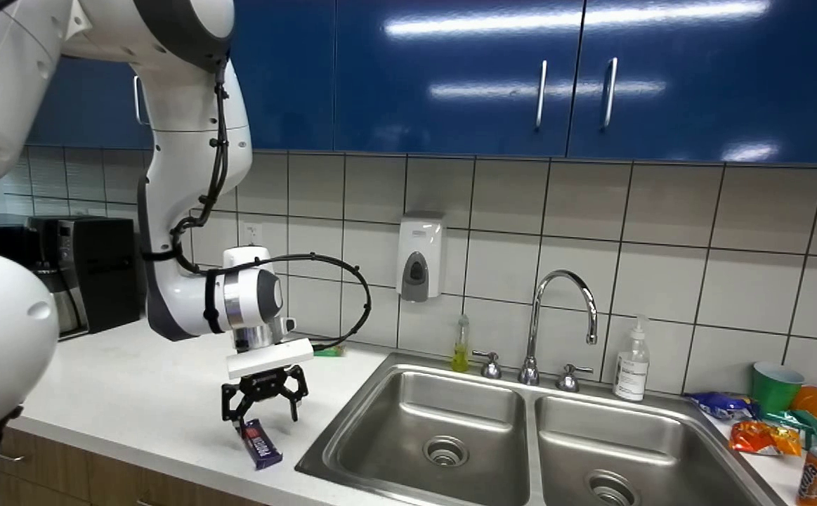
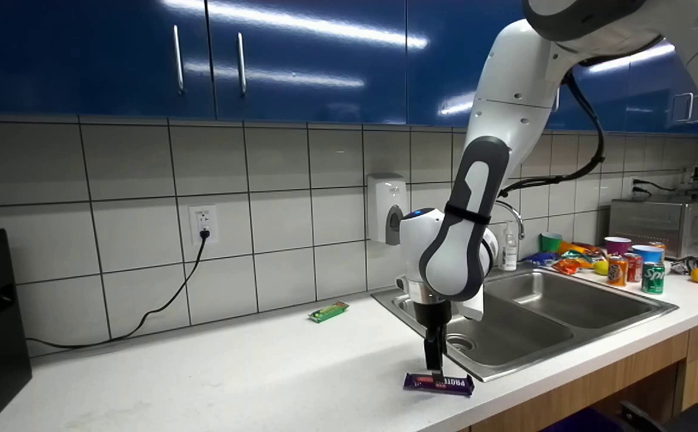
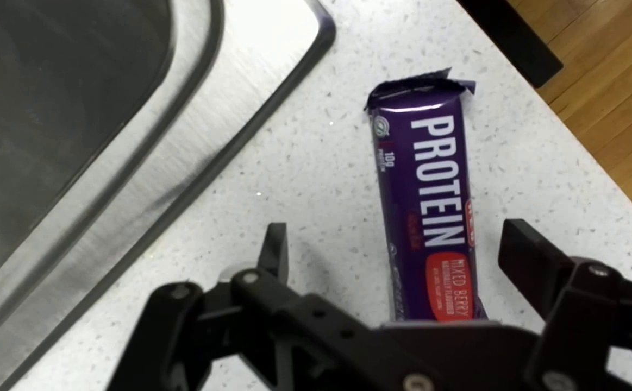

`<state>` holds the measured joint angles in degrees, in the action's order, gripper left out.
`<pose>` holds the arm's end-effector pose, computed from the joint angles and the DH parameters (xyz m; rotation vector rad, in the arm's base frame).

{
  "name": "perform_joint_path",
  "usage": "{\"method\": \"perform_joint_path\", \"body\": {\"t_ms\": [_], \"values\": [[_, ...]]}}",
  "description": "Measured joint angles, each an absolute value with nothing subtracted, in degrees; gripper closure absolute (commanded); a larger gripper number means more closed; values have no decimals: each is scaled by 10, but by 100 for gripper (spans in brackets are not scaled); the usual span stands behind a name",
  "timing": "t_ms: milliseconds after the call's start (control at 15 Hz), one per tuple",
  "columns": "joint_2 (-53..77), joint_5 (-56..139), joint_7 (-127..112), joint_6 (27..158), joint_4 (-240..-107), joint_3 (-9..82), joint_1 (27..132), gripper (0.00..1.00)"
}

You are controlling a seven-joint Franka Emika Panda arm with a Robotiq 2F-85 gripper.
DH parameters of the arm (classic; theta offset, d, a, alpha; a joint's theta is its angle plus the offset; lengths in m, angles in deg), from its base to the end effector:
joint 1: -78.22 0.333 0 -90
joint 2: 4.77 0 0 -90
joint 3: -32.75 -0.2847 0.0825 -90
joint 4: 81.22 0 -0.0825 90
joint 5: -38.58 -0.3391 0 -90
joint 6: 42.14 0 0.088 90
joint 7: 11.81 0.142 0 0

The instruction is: Take the purple packet out of the sink and place it on the countertop.

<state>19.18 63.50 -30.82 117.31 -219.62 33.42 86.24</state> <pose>0.4448 0.0706 0.1143 2.7187 1.2680 -0.0976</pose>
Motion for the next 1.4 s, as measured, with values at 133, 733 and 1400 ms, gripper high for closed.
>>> {"method": "perform_joint_path", "body": {"t_ms": [133,733,1400], "values": [[178,633,-308,1173,-2201,334,860,0],[107,626,-300,1173,-2248,335,842,0],[66,626,-280,1173,-2282,345,836,0]]}}
